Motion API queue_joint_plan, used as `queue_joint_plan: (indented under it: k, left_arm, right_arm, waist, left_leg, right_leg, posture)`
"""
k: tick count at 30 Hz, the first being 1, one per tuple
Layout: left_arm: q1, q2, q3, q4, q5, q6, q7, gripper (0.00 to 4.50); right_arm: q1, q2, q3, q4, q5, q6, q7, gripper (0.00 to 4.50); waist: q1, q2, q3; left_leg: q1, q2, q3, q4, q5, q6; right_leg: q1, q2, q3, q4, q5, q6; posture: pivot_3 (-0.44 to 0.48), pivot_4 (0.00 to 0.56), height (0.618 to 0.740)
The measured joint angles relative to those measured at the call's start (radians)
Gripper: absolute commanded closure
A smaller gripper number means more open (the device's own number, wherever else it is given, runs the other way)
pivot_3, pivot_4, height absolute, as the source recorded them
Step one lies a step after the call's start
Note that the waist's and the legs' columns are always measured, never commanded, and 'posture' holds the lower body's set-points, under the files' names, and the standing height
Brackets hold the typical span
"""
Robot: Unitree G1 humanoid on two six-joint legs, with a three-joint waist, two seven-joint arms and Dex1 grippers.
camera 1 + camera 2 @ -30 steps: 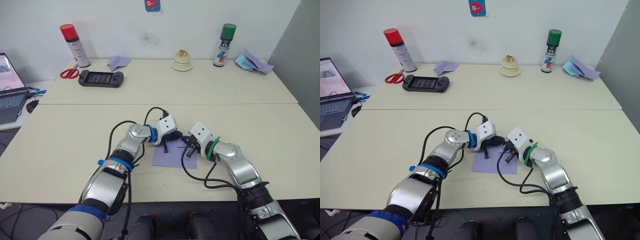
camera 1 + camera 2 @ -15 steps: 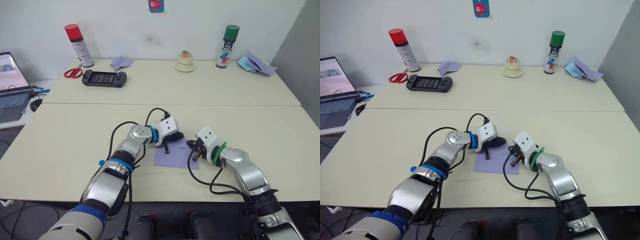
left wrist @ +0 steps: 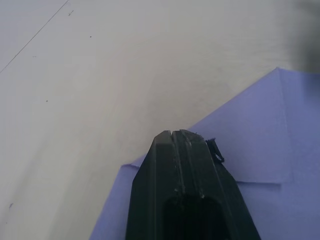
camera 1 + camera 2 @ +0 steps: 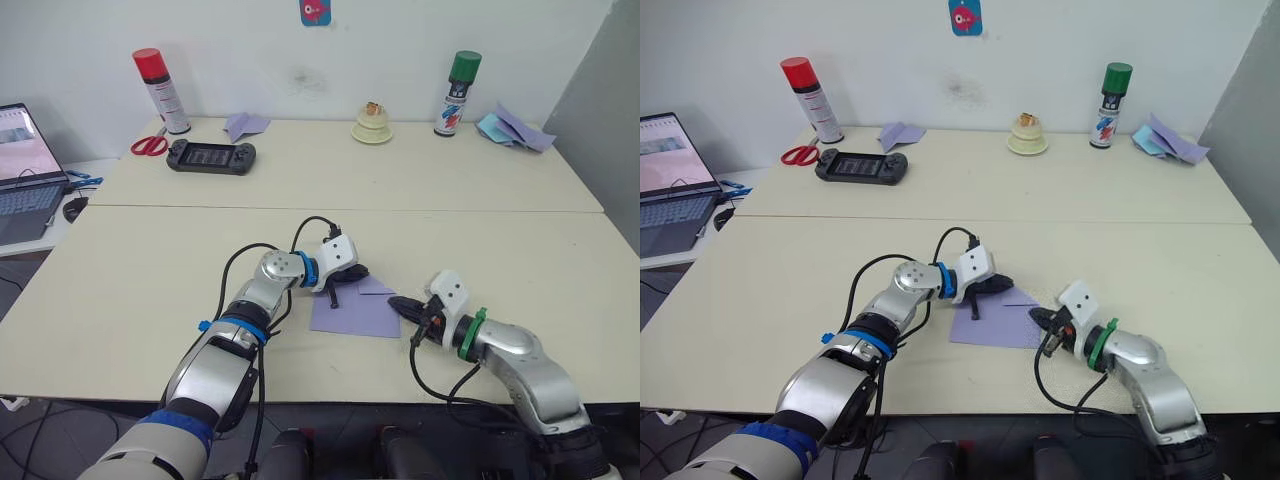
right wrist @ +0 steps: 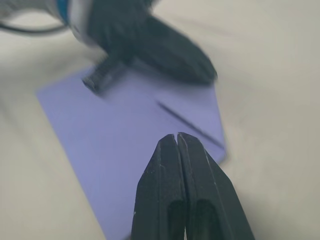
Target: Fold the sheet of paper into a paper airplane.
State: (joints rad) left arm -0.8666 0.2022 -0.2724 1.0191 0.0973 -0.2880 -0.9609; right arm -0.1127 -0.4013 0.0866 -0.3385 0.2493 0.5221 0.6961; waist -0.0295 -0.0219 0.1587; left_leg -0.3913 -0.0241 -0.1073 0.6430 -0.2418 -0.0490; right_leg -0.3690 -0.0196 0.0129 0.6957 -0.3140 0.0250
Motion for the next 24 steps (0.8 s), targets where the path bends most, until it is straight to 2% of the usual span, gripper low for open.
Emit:
queue_joint_plan:
  k: [4,9,24]
  left_arm:
    - [-0.004,-0.004,0.000,0.000,0.001,-0.003,-0.001,4.50]
    - [-0.008,-0.009,0.000,-0.002,0.006,-0.004,-0.003,4.50]
    - [-0.009,-0.033,0.001,-0.012,0.010,0.026,-0.004,4.50]
  right_arm:
    - [-0.075,0.007,0.031,0.035,-0.032,-0.003,-0.035,4.46]
    - [-0.169,0.037,0.118,0.207,-0.116,-0.010,-0.079,4.46]
    - [-0.236,0.068,0.182,0.322,-0.181,-0.044,-0.070,4.46]
  waist:
    - [0.000,0.000,0.000]
    - [0.001,0.000,0.000]
    - [0.001,0.000,0.000]
  left_leg:
    - [0.000,0.000,0.000,0.000,0.000,0.000]
    - [-0.001,0.000,0.000,0.000,0.000,0.000]
    - [-0.001,-0.001,-0.001,0.000,0.000,0.000]
  right_leg:
    - [-0.001,0.000,0.000,0.000,0.000,0.000]
    - [-0.001,0.000,0.000,0.000,0.000,0.000]
    - [-0.001,0.000,0.000,0.001,0.000,0.000]
  posture:
    - [0.000,0.150,0.722]
    - [0.000,0.150,0.722]
    - [0.000,0.150,0.722]
